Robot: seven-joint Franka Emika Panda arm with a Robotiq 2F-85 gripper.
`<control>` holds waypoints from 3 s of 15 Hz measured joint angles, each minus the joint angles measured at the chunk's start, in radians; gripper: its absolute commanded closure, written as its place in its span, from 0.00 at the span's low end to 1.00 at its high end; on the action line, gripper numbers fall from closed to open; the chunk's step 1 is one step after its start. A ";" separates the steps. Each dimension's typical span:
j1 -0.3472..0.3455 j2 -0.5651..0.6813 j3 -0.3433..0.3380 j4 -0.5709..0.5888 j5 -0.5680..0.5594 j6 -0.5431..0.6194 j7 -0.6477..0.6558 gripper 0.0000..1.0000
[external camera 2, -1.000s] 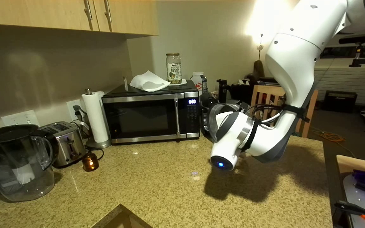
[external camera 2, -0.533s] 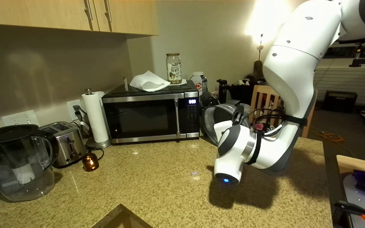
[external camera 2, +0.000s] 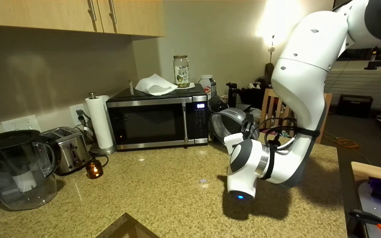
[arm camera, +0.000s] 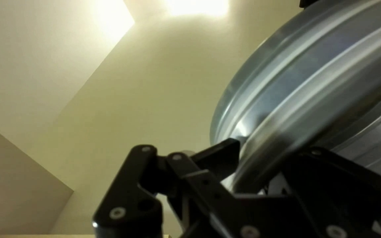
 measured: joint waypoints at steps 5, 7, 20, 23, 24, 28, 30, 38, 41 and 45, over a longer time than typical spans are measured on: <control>-0.033 -0.001 0.063 -0.008 0.060 0.140 0.000 0.96; -0.045 -0.005 0.087 -0.018 0.112 0.216 0.000 0.96; -0.153 -0.138 0.092 -0.078 0.413 0.730 -0.112 0.69; -0.156 -0.140 0.092 -0.083 0.416 0.739 -0.114 0.68; -0.156 -0.140 0.092 -0.083 0.416 0.739 -0.114 0.68; -0.139 -0.139 0.074 -0.080 0.416 0.740 -0.114 0.31; -0.122 -0.139 0.060 -0.076 0.416 0.745 -0.114 0.19; -0.122 -0.156 0.040 -0.077 0.450 0.860 -0.132 0.00; -0.130 -0.186 0.036 -0.079 0.502 0.964 -0.169 0.00; -0.133 -0.241 0.020 -0.084 0.601 1.049 -0.230 0.00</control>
